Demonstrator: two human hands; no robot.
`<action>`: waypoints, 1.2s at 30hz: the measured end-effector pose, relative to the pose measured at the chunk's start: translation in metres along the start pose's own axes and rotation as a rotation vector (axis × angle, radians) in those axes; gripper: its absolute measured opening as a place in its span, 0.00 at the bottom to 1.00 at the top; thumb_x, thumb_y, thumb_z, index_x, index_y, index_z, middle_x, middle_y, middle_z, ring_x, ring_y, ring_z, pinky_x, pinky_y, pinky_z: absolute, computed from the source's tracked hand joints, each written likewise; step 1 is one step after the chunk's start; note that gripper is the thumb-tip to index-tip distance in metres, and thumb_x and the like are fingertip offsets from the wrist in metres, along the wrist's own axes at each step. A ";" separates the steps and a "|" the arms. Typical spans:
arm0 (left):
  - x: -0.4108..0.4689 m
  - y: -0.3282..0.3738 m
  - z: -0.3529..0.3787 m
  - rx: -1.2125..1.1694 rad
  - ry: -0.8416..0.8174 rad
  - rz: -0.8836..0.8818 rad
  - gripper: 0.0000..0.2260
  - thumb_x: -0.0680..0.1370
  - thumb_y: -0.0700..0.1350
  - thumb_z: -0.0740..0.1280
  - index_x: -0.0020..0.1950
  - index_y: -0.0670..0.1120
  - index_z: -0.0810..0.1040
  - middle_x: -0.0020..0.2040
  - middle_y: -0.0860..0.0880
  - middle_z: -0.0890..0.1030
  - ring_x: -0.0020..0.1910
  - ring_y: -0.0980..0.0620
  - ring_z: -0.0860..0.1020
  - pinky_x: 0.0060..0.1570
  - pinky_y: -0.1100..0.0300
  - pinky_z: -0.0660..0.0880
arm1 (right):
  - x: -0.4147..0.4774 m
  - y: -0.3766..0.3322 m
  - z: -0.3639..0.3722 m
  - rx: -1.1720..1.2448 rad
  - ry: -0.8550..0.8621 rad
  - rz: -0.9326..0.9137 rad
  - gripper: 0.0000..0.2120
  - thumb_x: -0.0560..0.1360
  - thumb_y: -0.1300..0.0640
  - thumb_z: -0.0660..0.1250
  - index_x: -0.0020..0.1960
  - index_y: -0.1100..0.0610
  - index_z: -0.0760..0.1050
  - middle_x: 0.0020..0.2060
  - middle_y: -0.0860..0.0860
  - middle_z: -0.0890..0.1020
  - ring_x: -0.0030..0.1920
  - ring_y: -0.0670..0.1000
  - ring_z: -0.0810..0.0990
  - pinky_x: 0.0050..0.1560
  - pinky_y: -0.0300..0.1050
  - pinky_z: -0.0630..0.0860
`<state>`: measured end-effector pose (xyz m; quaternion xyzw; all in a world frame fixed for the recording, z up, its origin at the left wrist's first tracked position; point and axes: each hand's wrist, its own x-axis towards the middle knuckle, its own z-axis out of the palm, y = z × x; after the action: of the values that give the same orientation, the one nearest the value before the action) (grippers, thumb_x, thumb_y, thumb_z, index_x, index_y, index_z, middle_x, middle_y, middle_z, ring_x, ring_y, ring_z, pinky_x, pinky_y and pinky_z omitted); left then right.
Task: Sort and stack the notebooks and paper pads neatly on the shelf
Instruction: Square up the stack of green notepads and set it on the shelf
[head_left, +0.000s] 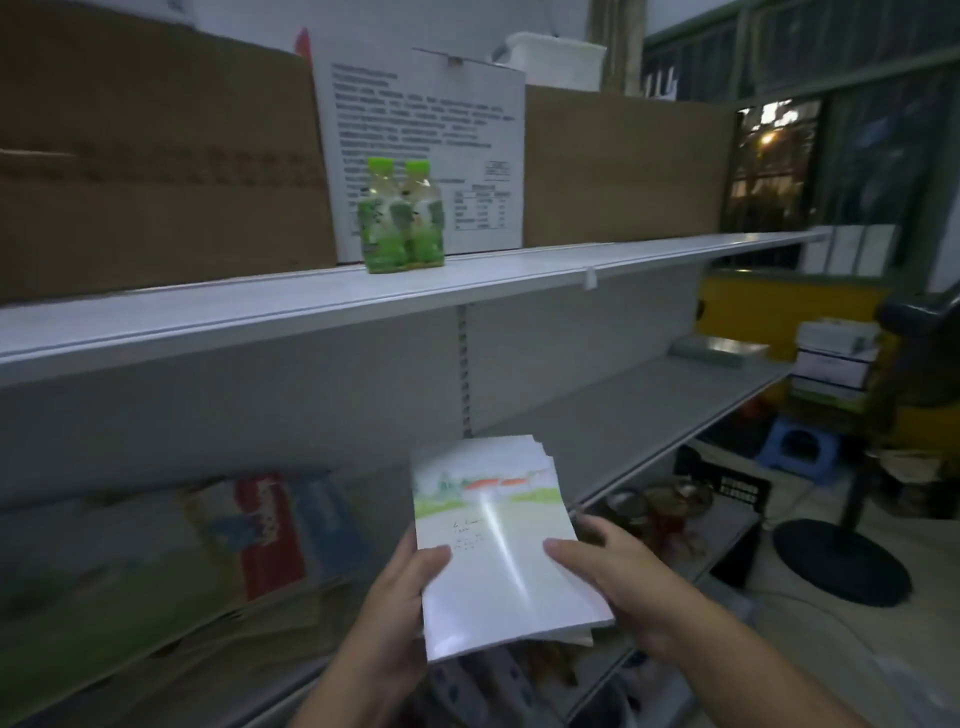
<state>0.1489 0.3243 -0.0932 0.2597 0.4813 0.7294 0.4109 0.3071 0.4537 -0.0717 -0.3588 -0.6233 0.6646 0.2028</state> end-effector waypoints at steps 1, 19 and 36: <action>0.010 -0.010 0.015 0.005 -0.013 -0.019 0.16 0.78 0.36 0.58 0.63 0.49 0.75 0.55 0.43 0.83 0.55 0.40 0.80 0.53 0.47 0.75 | 0.004 0.000 -0.016 0.131 -0.041 0.051 0.22 0.74 0.58 0.69 0.65 0.64 0.70 0.55 0.59 0.82 0.51 0.58 0.81 0.53 0.52 0.78; 0.270 -0.116 0.219 -0.223 -0.382 -0.590 0.16 0.78 0.50 0.61 0.55 0.40 0.79 0.49 0.38 0.84 0.41 0.42 0.84 0.47 0.49 0.75 | 0.142 -0.007 -0.255 0.202 0.343 -0.075 0.16 0.80 0.65 0.56 0.56 0.47 0.73 0.47 0.49 0.85 0.44 0.52 0.85 0.34 0.41 0.79; 0.459 -0.254 0.400 -0.160 -0.190 -0.446 0.31 0.69 0.55 0.69 0.70 0.44 0.69 0.63 0.38 0.77 0.61 0.38 0.76 0.65 0.40 0.68 | 0.302 -0.023 -0.493 -0.066 0.289 0.066 0.16 0.78 0.67 0.58 0.47 0.46 0.75 0.48 0.50 0.83 0.49 0.54 0.82 0.53 0.49 0.78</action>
<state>0.3055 0.9602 -0.1728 0.1810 0.4268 0.6288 0.6242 0.4631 1.0105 -0.1005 -0.4775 -0.5969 0.5915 0.2566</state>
